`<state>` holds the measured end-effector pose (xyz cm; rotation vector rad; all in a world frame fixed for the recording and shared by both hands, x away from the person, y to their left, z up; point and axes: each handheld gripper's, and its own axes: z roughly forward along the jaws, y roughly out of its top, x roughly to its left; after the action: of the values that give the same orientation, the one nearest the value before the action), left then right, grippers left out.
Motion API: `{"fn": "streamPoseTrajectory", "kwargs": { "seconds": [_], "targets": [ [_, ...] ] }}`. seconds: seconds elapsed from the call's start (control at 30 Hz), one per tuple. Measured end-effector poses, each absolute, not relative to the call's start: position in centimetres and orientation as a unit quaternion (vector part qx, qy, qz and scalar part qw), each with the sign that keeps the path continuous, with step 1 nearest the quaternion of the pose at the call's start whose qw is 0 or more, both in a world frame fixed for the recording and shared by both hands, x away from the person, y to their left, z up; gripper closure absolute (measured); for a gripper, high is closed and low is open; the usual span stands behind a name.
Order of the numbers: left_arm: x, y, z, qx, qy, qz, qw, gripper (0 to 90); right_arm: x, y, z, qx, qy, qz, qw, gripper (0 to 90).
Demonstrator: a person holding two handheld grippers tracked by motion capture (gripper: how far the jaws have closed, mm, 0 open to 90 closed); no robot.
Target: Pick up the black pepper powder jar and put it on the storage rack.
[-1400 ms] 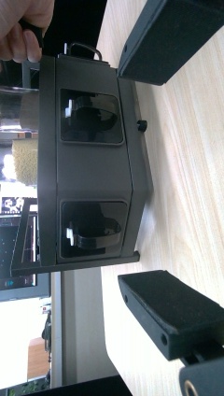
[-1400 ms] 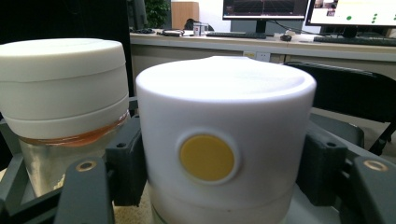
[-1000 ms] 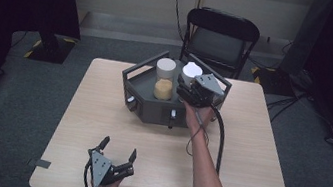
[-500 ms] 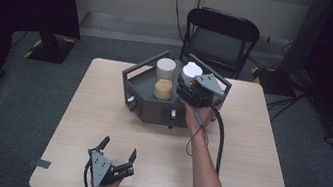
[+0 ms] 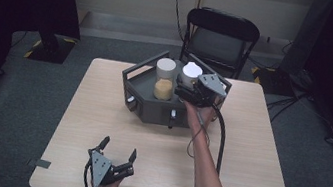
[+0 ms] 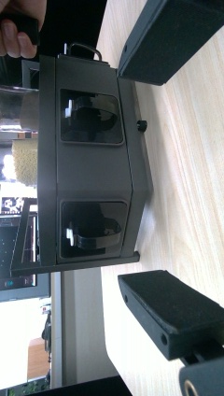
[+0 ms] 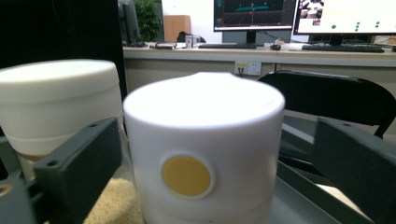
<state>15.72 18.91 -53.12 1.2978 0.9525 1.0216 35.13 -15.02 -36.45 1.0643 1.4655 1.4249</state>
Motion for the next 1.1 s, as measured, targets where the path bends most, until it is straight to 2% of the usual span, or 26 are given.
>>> {"fn": "streamPoseTrajectory", "kwargs": {
  "seconds": [1.1],
  "targets": [
    [15.7, 18.9, -53.1, 0.555, 0.407, 0.437, 0.579, 2.7, 31.8, -15.9, -37.2, 0.415, 0.561, 0.589, 0.407, 0.0]
  ]
}}
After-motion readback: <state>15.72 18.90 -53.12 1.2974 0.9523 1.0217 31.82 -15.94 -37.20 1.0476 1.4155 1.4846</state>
